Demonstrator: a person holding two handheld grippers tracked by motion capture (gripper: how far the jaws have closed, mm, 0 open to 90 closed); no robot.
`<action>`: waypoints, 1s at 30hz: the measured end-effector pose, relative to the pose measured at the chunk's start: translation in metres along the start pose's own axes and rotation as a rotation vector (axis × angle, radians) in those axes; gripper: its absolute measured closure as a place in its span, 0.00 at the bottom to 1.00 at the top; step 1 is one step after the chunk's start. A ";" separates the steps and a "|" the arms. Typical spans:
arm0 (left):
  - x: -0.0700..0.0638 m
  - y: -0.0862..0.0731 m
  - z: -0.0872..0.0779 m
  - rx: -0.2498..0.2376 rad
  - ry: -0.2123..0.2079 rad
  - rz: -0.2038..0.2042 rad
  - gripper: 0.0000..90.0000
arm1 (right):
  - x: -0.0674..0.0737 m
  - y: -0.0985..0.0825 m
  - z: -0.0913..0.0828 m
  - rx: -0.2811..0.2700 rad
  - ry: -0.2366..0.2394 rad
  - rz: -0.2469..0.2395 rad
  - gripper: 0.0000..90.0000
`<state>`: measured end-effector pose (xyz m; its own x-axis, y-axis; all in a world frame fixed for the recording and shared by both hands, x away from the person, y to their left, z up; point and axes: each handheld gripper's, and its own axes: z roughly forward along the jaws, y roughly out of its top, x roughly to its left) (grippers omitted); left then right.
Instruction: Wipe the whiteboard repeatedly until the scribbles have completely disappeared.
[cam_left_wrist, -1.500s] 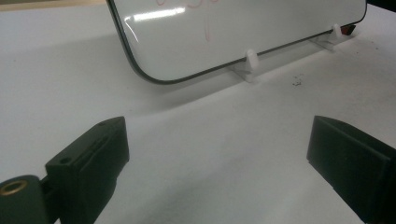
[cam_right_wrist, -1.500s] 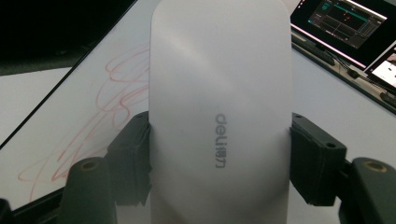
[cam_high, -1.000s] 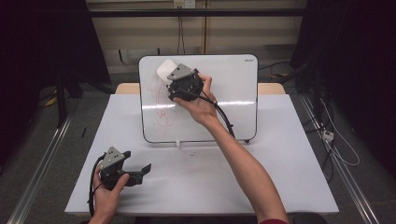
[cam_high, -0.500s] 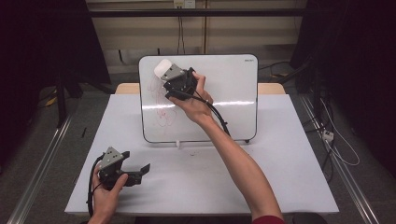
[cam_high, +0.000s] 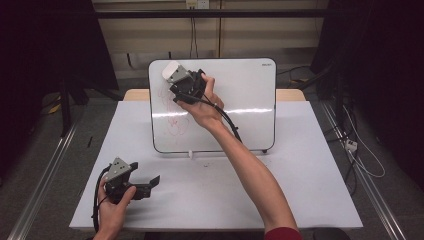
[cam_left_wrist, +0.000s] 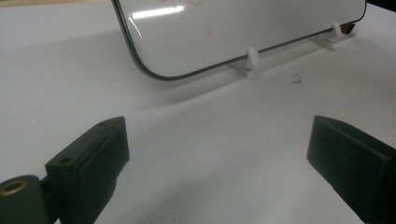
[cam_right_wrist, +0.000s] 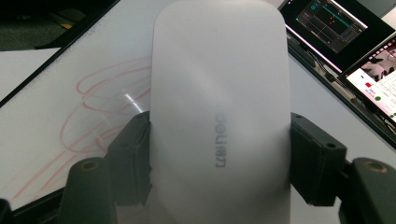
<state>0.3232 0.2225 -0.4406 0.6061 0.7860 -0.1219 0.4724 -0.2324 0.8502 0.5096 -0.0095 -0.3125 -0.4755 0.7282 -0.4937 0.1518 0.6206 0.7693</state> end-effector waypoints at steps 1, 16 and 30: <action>0.000 0.000 0.000 0.001 -0.002 0.000 0.06 | 0.000 0.000 0.001 0.003 -0.004 0.002 0.35; 0.001 0.000 0.001 0.011 -0.008 0.007 0.06 | 0.018 -0.006 0.003 0.012 0.016 -0.066 0.35; 0.001 0.000 0.001 0.013 -0.008 0.005 0.06 | 0.035 -0.015 0.001 -0.017 0.053 -0.074 0.35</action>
<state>0.3247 0.2226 -0.4413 0.6135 0.7802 -0.1220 0.4777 -0.2436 0.8441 0.4914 0.0069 -0.3411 -0.5298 0.6641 -0.5275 0.1002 0.6667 0.7386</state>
